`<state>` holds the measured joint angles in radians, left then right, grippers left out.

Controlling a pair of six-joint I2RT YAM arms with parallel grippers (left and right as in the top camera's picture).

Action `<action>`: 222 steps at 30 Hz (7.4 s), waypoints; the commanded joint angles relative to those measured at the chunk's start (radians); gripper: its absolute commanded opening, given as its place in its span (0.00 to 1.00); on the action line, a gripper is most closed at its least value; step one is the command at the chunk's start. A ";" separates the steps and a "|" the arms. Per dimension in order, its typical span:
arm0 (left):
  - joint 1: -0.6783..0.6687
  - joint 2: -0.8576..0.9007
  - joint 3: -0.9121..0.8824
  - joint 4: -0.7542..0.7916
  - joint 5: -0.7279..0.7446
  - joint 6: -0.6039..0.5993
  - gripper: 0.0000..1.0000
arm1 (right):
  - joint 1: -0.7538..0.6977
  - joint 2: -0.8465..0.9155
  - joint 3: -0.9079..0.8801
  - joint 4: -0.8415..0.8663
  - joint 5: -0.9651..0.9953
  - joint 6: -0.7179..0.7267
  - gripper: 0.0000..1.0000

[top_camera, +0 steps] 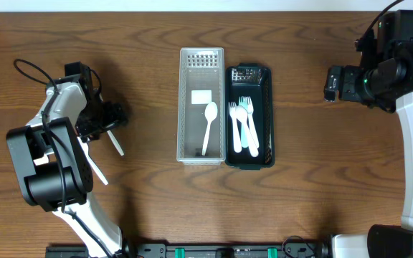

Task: Pack container
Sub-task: 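Return the left gripper to the spoons and grasp a second spoon, then lift the second spoon with the left gripper, then lower the spoon into the white basket and open the left gripper, then move the left gripper back and grasp a third white spoon, then place the third spoon into the white basket with the left gripper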

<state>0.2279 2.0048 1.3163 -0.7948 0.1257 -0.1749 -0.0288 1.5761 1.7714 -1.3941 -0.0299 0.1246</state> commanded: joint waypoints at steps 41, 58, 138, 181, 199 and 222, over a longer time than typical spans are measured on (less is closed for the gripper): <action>-0.028 0.016 -0.003 0.017 -0.089 0.019 0.36 | -0.007 0.004 -0.005 -0.005 -0.027 -0.014 0.99; -0.076 0.016 -0.003 0.026 -0.089 0.016 0.11 | -0.007 0.004 -0.005 -0.009 -0.027 -0.014 0.99; 0.048 -0.680 -0.011 -0.274 -0.200 -0.249 0.98 | -0.007 0.005 -0.005 -0.013 -0.027 -0.053 0.99; 0.153 -0.194 -0.364 0.165 -0.084 -0.238 0.69 | -0.008 0.005 -0.005 -0.058 0.003 -0.055 0.99; 0.153 -0.195 -0.363 0.164 -0.084 -0.238 0.06 | -0.008 0.005 -0.005 -0.061 0.003 -0.055 0.99; -0.507 -0.696 -0.035 -0.166 -0.122 -0.109 0.06 | -0.007 0.004 -0.005 -0.076 0.003 -0.051 0.99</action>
<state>-0.1699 1.3109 1.2385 -0.9550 0.0139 -0.3206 -0.0288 1.5764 1.7714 -1.4693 -0.0322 0.0860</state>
